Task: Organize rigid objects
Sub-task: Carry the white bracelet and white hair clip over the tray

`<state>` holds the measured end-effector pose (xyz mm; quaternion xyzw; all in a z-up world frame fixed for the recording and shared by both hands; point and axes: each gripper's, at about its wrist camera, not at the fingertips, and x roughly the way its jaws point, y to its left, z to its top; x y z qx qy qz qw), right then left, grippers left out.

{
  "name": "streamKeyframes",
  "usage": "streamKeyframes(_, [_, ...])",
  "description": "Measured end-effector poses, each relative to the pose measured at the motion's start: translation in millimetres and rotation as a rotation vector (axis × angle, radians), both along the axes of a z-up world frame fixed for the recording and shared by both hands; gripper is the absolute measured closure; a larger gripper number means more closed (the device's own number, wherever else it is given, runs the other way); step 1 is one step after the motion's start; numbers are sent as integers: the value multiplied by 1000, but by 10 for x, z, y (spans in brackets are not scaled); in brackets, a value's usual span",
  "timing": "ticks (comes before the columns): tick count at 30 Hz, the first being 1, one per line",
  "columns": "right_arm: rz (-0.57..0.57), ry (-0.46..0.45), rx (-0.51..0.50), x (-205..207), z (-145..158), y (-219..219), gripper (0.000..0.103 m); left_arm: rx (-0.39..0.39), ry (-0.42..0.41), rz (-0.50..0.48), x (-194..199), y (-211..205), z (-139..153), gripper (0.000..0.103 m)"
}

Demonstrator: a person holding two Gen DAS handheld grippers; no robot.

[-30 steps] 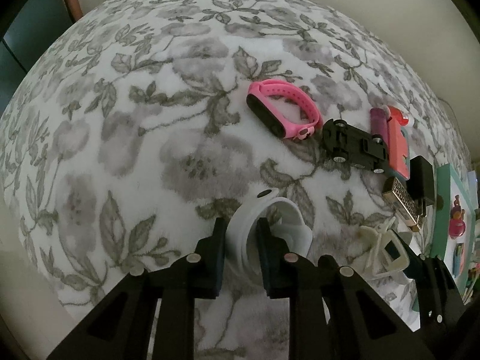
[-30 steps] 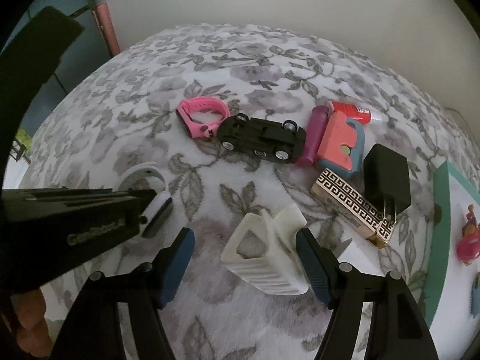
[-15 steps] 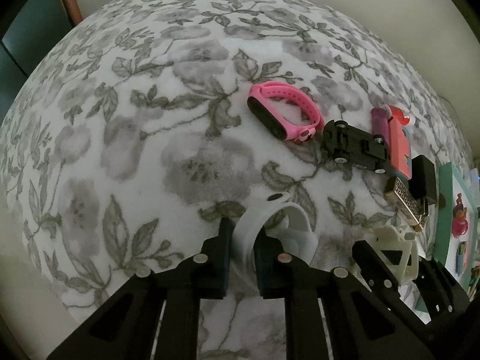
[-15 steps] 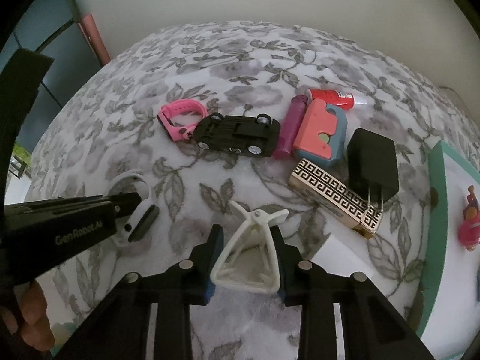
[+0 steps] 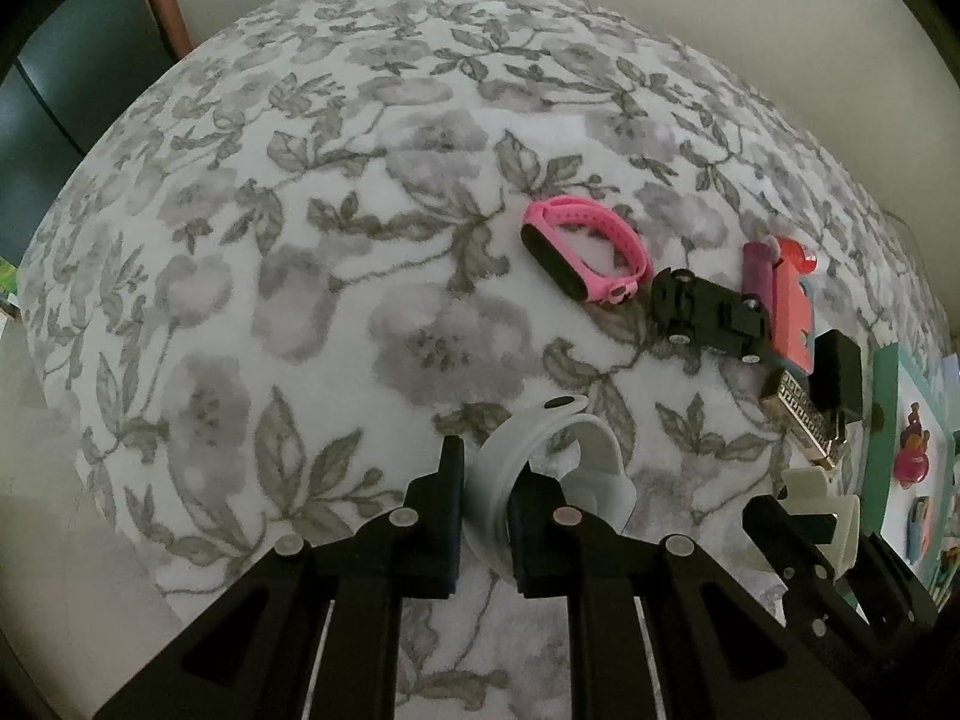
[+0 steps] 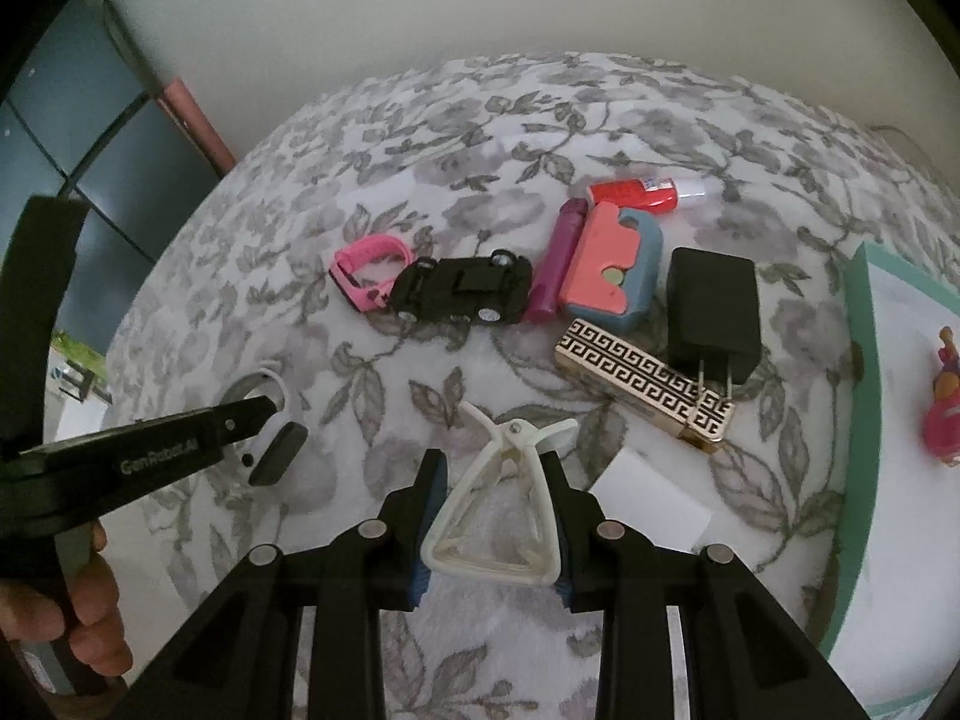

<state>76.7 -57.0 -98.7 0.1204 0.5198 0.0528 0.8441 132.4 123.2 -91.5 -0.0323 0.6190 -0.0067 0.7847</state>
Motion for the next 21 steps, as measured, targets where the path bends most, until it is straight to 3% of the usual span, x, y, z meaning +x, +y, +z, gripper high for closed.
streamKeyframes(10, [-126, -85, 18, -193, 474, -447, 71, -18, -102, -55, -26, -351, 541, 90])
streamKeyframes(15, [-263, -54, 20, -341, 556, -925, 71, -62, -141, -115, -45, -770, 772, 90])
streamKeyframes(21, [-390, -49, -22, -518, 676, -1473, 71, -70, -141, -226, -91, -1419, 852, 90])
